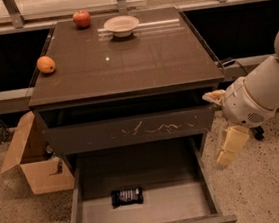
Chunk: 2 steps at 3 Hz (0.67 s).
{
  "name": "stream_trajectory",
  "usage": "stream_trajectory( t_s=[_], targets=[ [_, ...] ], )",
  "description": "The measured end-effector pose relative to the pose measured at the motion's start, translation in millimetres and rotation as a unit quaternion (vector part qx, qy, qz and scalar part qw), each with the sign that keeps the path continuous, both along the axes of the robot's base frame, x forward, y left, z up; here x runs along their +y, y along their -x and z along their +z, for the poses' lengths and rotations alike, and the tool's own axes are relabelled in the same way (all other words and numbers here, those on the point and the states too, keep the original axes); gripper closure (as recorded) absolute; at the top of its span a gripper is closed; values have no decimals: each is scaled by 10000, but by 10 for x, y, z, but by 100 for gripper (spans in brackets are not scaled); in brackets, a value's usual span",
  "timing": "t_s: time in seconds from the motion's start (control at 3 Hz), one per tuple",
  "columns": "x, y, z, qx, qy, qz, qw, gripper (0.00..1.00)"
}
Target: Pick rxbar blueberry from middle drawer and place on counter
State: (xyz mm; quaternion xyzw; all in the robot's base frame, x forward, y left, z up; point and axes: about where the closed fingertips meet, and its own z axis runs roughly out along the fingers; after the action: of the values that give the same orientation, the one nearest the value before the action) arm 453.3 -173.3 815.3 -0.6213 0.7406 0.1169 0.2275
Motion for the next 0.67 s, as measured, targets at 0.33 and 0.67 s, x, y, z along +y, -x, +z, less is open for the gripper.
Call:
stream_trajectory(
  t_s=[0.33,0.67],
  targets=[
    [106,-48,-337,163,-9,140,9998,0],
    [264,-88,-823,267,-41,376,9989,0]
  ],
)
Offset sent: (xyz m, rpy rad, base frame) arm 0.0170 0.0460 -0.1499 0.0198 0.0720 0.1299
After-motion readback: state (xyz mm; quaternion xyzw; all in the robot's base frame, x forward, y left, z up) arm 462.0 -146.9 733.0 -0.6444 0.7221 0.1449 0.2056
